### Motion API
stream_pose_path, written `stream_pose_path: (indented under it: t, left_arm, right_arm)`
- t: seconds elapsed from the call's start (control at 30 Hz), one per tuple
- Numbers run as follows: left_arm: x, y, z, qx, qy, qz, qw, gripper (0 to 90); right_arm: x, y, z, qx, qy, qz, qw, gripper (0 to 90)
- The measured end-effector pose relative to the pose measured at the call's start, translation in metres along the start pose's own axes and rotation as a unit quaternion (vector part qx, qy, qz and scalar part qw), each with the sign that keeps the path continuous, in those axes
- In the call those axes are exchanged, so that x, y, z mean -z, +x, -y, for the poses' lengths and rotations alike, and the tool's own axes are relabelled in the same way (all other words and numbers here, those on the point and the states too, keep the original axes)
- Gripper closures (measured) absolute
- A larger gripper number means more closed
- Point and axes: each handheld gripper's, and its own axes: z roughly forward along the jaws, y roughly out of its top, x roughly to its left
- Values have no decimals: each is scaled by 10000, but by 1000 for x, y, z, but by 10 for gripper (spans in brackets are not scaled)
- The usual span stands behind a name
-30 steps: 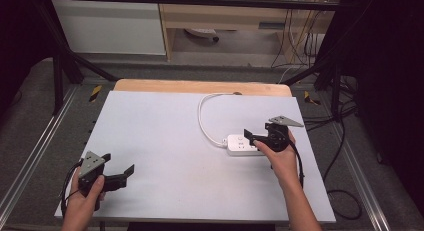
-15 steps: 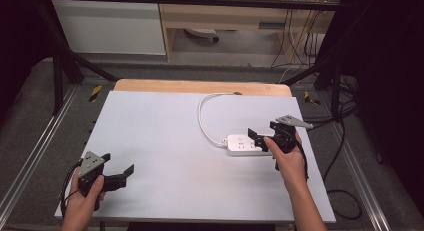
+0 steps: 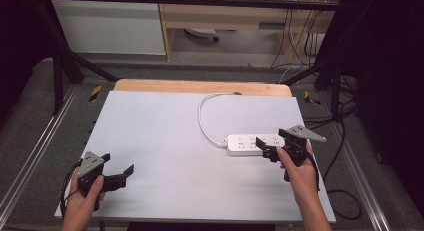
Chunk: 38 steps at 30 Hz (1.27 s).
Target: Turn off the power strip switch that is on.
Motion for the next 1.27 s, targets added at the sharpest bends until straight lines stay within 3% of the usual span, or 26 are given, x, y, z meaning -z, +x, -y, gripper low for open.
stream_pose_path:
  t: [0.2, 0.53, 0.8, 1.0, 1.17, 1.23, 1.27]
  left_arm:
    - [1, 0, 0, 25, -23, 9, 10000, 56]
    - [2, 1, 0, 41, -44, 5, 10000, 56]
    - [2, 1, 0, 37, -53, 3, 10000, 56]
    - [2, 1, 0, 51, -57, 22, 10000, 56]
    - [2, 1, -1, 27, -46, 26, 10000, 56]
    - [1, 0, -1, 44, -42, 36, 10000, 56]
    - [1, 0, -1, 44, -36, 38, 10000, 56]
  right_arm:
    - [19, -1, 9, 143, -80, 66, 9998, 38]
    - [46, -6, 37, 170, -148, 188, 9996, 44]
    - [57, -11, 62, 178, 8, 280, 9994, 40]
    - [51, -9, 78, 264, 312, 336, 9986, 41]
    - [39, -7, 87, 329, 708, 515, 9956, 44]
    - [32, -9, 90, 345, 927, 647, 9930, 46]
    - [29, -11, 91, 357, 1111, 801, 9899, 46]
